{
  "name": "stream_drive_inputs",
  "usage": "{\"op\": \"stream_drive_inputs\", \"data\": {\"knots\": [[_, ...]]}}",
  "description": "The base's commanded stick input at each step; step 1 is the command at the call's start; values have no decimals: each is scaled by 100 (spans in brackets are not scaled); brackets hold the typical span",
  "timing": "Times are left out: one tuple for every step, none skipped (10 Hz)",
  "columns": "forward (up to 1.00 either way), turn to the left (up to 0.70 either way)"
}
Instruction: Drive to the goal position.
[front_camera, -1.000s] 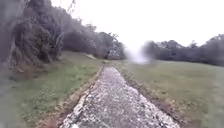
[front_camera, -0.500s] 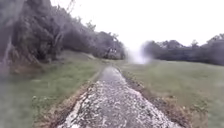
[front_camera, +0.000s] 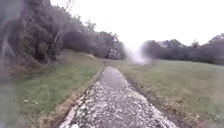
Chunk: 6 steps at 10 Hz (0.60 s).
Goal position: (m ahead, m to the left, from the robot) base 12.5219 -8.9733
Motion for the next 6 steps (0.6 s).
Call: {"op": "stream_drive_inputs", "data": {"knots": [[50,0],[50,0],[50,0],[50,0],[50,0],[50,0]]}}
